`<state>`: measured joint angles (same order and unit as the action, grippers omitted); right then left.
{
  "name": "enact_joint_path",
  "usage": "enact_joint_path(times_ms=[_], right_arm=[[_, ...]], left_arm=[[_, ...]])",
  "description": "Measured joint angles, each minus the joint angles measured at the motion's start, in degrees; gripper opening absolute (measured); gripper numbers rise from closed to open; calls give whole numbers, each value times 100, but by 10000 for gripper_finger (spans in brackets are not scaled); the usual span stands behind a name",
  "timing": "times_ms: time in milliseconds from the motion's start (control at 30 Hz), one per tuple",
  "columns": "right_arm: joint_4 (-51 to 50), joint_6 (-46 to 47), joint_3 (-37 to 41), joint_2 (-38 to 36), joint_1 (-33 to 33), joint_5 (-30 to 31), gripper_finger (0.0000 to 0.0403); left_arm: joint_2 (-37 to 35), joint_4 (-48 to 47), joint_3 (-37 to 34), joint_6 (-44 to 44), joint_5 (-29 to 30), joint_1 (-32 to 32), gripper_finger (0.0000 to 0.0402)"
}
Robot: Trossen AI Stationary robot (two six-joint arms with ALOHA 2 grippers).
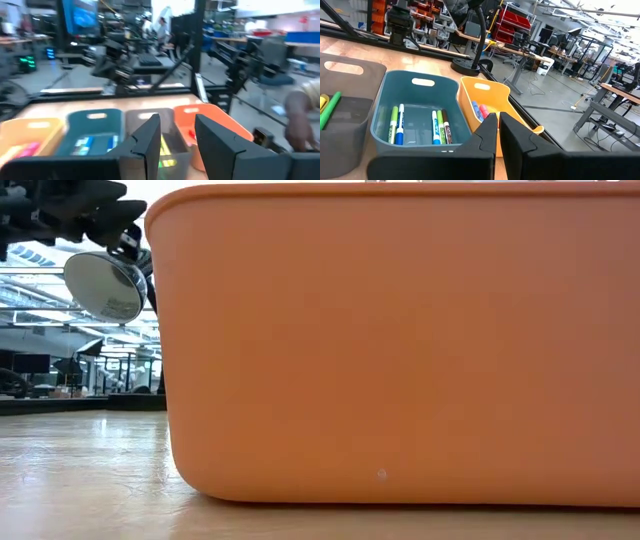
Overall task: Pick & Place Markers
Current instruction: Return to Home Position
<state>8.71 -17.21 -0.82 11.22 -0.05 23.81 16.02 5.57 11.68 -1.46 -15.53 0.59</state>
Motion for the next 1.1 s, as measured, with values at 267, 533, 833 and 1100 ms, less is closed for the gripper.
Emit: enact_joint_path(times_ms=[267,533,833,1100], right_arm=[[0,0,2,0,0,0,11],[0,0,2,0,0,2,11],[0,-2,2,0,1,2,11],[0,-2,0,0,2,2,11]], left_arm=[[-1451,-691,-2,-74,59,-503,127],[-1524,-871,-119,-41,570,-546,127],[-1540,138,-946,-50,809,-546,127],[-1534,-115,-1086,-13,813,-546,127]])
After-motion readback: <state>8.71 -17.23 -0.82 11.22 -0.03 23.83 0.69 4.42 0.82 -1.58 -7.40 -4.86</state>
